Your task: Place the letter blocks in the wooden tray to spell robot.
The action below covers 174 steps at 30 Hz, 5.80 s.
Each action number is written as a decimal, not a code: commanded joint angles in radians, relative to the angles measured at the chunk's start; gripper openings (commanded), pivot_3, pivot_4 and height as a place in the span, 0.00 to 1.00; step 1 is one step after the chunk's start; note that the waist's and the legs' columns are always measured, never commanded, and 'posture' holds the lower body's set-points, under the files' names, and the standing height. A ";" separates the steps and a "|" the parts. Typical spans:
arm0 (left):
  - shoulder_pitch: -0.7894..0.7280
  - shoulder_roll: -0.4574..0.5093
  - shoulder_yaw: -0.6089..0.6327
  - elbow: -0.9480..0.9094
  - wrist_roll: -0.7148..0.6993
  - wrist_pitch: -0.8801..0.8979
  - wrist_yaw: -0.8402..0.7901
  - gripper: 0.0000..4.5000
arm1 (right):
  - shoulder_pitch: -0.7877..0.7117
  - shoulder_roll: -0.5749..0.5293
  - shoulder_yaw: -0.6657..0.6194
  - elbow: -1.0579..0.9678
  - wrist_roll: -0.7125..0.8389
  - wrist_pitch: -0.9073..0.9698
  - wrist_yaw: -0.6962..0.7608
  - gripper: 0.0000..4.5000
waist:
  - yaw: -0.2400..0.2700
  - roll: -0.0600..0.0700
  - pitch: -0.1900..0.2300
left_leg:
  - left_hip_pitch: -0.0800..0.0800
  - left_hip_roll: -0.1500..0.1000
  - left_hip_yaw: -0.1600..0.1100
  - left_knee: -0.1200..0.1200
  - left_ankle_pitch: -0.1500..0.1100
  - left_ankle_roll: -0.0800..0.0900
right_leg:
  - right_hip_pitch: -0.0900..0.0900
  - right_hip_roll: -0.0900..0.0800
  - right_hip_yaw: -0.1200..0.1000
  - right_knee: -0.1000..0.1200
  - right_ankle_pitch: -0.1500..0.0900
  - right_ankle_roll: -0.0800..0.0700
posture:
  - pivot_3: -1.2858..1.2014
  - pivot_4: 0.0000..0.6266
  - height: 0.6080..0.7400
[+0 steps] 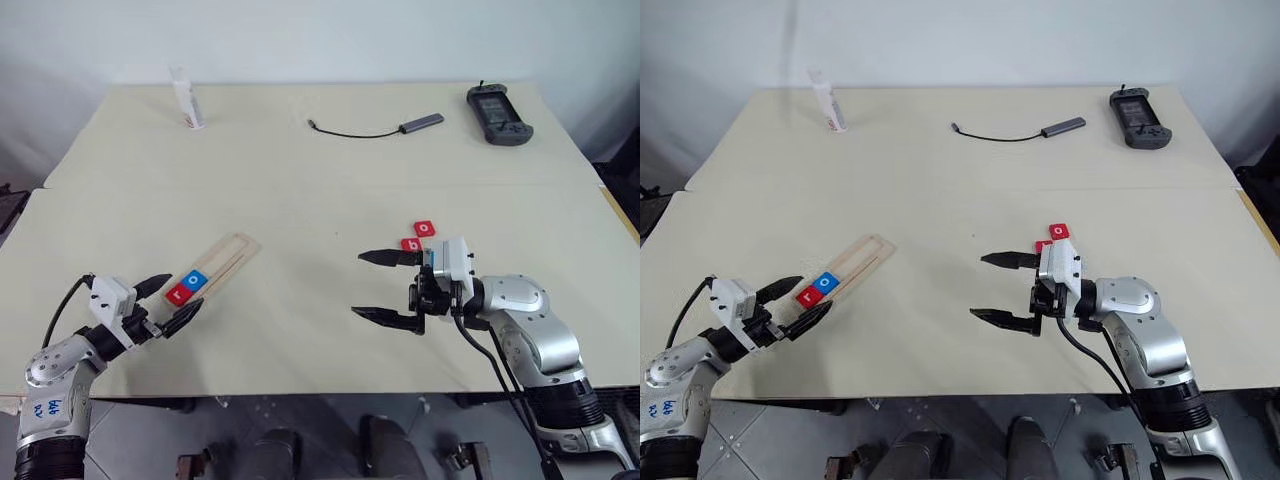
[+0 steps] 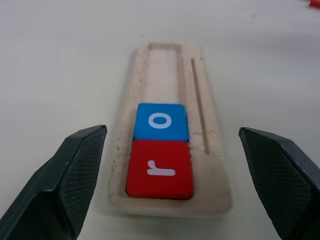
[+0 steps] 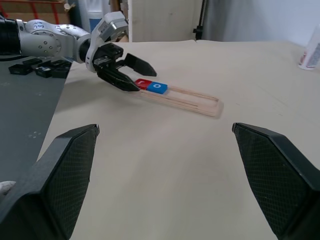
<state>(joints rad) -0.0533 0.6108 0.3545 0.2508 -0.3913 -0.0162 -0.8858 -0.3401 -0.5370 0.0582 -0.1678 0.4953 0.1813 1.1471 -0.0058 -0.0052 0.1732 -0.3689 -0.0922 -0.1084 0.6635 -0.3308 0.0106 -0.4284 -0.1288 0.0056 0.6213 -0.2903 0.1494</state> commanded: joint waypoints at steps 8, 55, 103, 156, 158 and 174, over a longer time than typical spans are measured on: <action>-0.035 0.053 -0.043 0.097 0.065 0.008 -0.011 1.00 | 0.019 0.000 -0.016 -0.094 0.026 0.023 -0.047 0.99 | 0.005 0.000 0.000 | 0.000 -0.001 0.000 0.000 0.000 0.000 | 0.000 -0.001 0.000 -0.001 0.000 0.000 | 0.52 0.24 1.00; -0.569 -0.099 -0.529 0.280 0.197 -0.145 -0.425 0.76 | 0.599 -0.175 -0.440 -0.361 0.080 0.073 -0.165 1.00 | 0.024 0.000 0.000 | -0.001 -0.002 0.003 0.002 -0.001 0.002 | 0.001 0.000 0.001 -0.001 0.001 0.002 | 0.52 0.24 1.00; -0.248 0.040 -0.169 0.039 0.000 -0.052 -0.356 0.99 | 0.651 -0.032 -0.587 -0.216 0.065 -0.015 -0.376 1.00 | 0.028 0.000 0.000 | 0.001 -0.001 0.004 0.003 -0.001 0.003 | 0.002 -0.001 0.003 -0.001 0.001 0.002 | 0.52 0.24 1.00; 0.000 -0.040 -0.194 -0.428 -0.090 0.099 -0.125 1.00 | -0.283 0.088 -0.094 0.109 -0.205 0.882 -0.852 0.32 | 0.002 0.000 0.000 | -0.002 -0.001 0.003 0.001 -0.002 0.003 | -0.001 -0.001 0.001 0.000 0.001 0.001 | 0.52 0.24 1.00; -0.006 -0.041 -0.199 -0.420 -0.087 0.095 -0.128 1.00 | -0.282 0.086 -0.102 0.094 -0.200 0.888 -0.853 0.32 | 0.002 0.000 0.000 | -0.002 -0.001 0.003 0.001 -0.002 0.003 | -0.001 -0.001 0.001 0.000 0.001 0.001 | 0.52 0.24 1.00; -0.216 -0.091 -0.333 -0.170 -0.060 0.018 -0.287 1.00 | 0.028 0.189 -0.447 -0.614 -0.121 1.411 -0.946 0.32 | 0.006 0.000 0.000 | -0.002 -0.001 0.002 0.001 -0.002 0.003 | -0.001 0.000 0.000 0.001 0.001 0.001 | 0.52 0.24 1.00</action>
<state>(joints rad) -0.2547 0.5219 0.0220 0.0698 -0.4567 0.0267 -1.1496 -0.3255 -0.3647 -0.3562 -0.7043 0.3863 1.5606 0.2222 0.0005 -0.0049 0.1735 -0.3712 -0.0934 -0.1054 0.6642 -0.3327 0.0137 -0.4297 -0.1298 0.0068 0.6222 -0.2898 0.1504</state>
